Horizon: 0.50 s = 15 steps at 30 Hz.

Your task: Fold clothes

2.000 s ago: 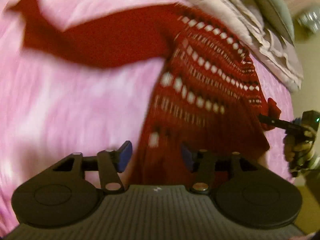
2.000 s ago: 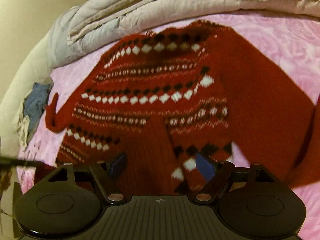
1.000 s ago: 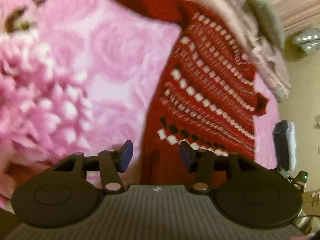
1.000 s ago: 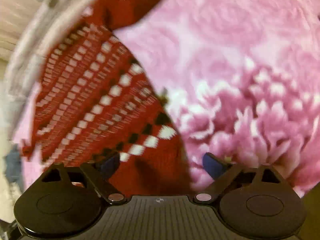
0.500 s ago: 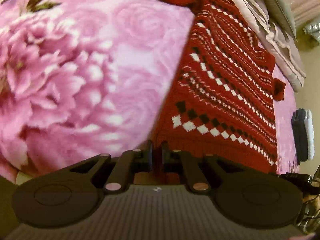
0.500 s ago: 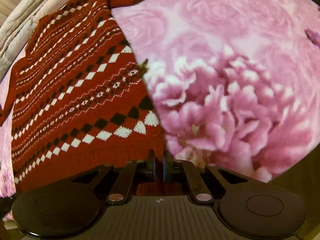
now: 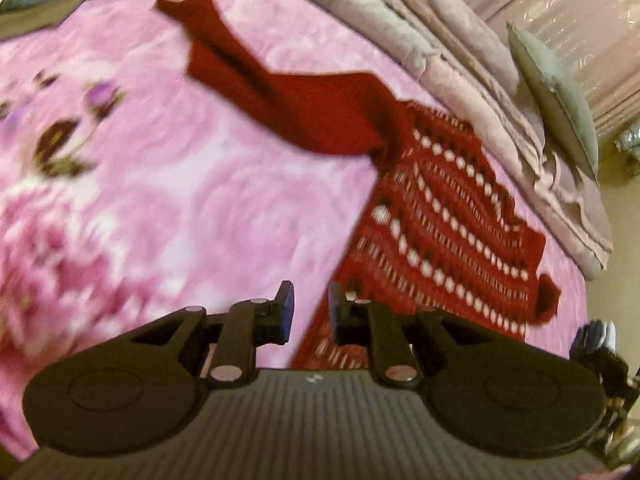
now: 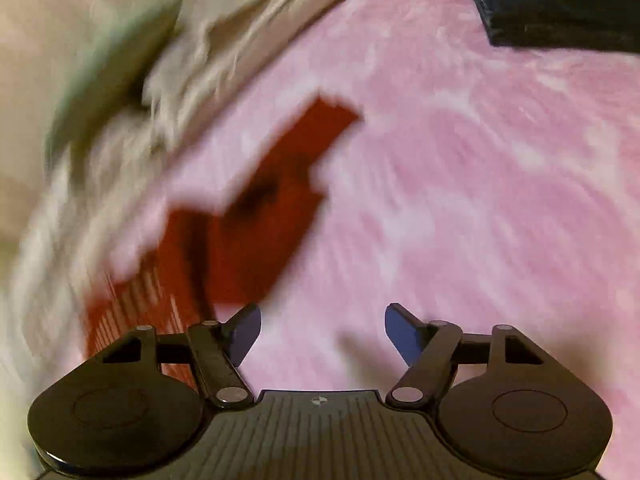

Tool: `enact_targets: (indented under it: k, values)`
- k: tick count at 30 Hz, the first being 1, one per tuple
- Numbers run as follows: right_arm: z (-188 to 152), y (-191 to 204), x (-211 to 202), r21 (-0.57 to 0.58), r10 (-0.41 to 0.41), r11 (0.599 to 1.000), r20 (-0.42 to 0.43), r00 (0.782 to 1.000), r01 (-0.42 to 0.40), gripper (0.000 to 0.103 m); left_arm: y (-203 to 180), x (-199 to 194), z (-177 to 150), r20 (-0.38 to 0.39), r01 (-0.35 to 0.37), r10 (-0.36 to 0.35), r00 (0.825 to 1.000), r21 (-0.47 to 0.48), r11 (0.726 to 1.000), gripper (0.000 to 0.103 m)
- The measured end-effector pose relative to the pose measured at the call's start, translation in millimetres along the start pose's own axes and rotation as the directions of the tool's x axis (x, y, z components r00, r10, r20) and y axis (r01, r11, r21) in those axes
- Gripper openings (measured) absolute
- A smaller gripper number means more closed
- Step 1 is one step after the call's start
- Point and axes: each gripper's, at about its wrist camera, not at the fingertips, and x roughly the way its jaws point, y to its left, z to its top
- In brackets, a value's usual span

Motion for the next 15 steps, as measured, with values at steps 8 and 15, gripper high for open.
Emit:
enact_targets:
  k: [8,15]
  values:
    - [91.0,-26.8,109.2,0.298,0.066,0.952,0.021,0.998,-0.069,0.058,-30.5,36.9,24.8,0.036,-0.032,0.032,0.999,-0.012,0.999,0.017]
    - [100.8,-22.7,94.9,0.110,0.012,0.994,0.135,0.991,-0.027,0.003,-44.7,52.5,33.9,0.044,-0.061,0.063,0.997,-0.042,0.997,0.017]
